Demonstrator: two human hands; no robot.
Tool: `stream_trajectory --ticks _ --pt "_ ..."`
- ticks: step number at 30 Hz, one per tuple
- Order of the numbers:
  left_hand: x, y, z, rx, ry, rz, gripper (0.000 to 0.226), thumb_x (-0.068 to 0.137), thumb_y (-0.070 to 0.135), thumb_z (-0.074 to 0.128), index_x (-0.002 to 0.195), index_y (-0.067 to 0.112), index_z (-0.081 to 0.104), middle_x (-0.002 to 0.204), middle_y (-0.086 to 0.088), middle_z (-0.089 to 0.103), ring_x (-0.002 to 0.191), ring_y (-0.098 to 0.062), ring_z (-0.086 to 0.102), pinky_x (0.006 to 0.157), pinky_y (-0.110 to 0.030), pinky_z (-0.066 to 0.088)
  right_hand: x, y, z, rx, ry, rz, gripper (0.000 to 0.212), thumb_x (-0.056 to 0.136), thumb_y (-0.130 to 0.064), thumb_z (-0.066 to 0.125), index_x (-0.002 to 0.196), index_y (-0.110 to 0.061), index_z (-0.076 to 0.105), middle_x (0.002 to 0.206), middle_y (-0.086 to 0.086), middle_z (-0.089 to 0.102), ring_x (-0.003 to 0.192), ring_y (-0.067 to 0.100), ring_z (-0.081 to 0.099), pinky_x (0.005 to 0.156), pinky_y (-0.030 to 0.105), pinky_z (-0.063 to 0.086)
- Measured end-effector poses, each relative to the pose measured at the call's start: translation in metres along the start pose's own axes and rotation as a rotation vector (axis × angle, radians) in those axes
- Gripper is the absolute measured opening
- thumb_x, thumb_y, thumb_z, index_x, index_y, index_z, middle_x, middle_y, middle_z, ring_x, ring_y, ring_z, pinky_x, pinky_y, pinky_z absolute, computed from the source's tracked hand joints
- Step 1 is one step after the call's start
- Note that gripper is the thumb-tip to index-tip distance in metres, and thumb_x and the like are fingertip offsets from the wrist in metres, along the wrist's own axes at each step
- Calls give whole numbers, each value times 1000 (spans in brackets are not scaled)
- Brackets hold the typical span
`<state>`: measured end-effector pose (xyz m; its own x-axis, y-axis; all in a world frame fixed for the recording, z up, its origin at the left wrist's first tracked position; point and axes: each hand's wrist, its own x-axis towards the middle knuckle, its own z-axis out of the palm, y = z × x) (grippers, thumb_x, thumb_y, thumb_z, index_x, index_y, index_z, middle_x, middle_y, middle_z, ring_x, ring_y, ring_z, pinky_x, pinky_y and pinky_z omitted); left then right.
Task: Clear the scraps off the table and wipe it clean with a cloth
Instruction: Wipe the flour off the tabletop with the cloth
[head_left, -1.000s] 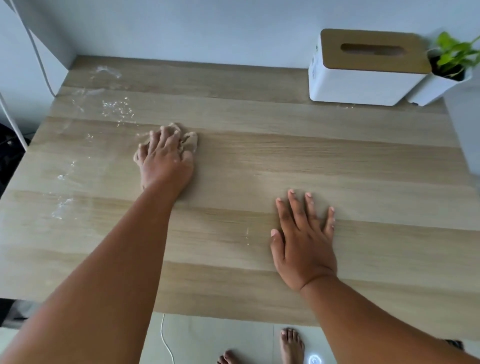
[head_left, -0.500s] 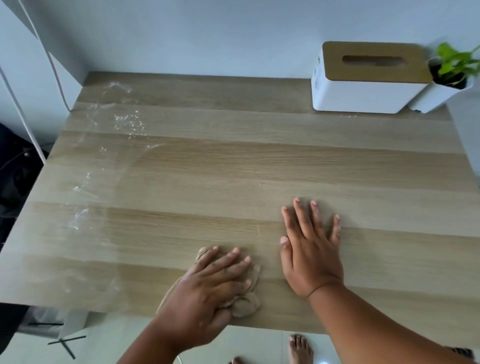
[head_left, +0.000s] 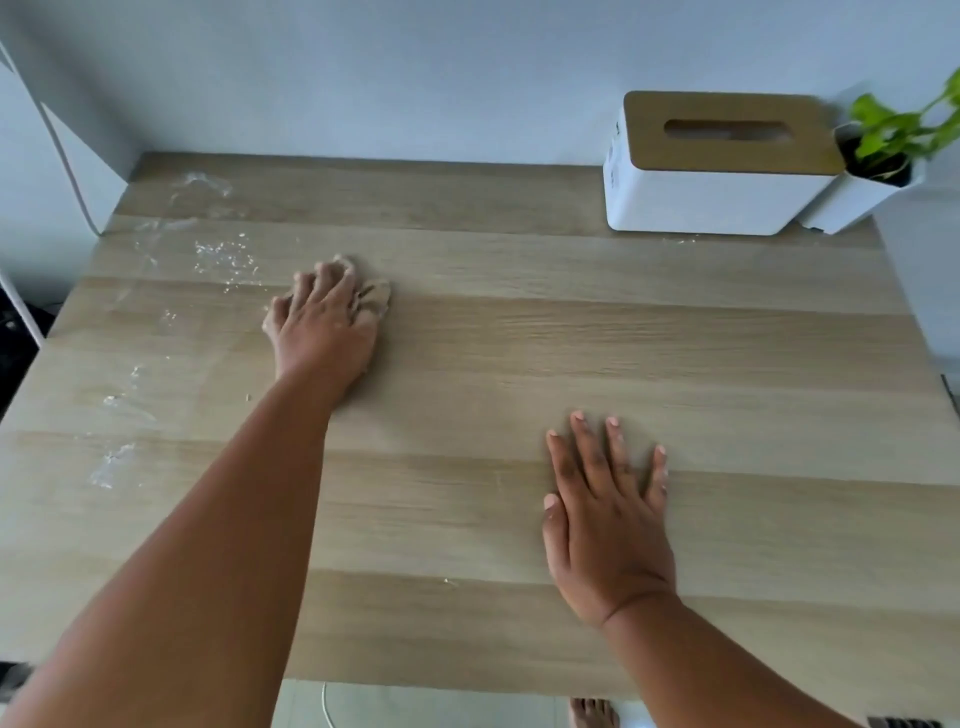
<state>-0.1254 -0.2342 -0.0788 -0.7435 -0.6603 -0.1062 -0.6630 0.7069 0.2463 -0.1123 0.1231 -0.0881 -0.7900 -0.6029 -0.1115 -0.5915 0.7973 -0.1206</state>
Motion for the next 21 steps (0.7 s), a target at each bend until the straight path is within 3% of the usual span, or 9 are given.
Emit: stream_trajectory --ticks 4,8,14,18,21 --pt "2 44 14 -38 -90 317 69 87 52 31 152 36 43 167 11 24 156 -12 15 124 -35 5 -1 0 0 -2 -14 0 64 98 -41 30 160 -27 27 172 -1 10 159 30 2 121 69 10" --pt "-71 60 20 -83 -151 581 69 81 46 37 147 32 52 163 4 35 154 -15 22 126 -44 12 -2 0 -1 11 3 -1 64 97 -40 33 160 -26 30 172 -1 13 159 29 4 121 70 10" --pt "-216 36 30 -21 -210 796 67 85 42 54 151 36 44 167 9 24 157 -14 13 123 -54 22 0 0 -1 -9 -10 -7 64 96 -42 31 159 -27 32 172 -2 12 159 30 6 121 70 8" --pt "-276 0 25 -42 -199 797 76 75 33 64 150 30 48 168 5 25 156 -21 21 120 -55 26 0 0 -2 -11 -23 0 65 96 -41 30 160 -27 28 172 -1 10 159 30 3 121 70 7" --pt "-270 -27 17 -63 -139 632 82 73 32 59 154 29 42 167 4 26 155 -21 22 121 -53 22 -1 0 -3 -7 -25 3 65 97 -41 28 161 -27 27 172 -1 9 159 30 3 121 70 8"
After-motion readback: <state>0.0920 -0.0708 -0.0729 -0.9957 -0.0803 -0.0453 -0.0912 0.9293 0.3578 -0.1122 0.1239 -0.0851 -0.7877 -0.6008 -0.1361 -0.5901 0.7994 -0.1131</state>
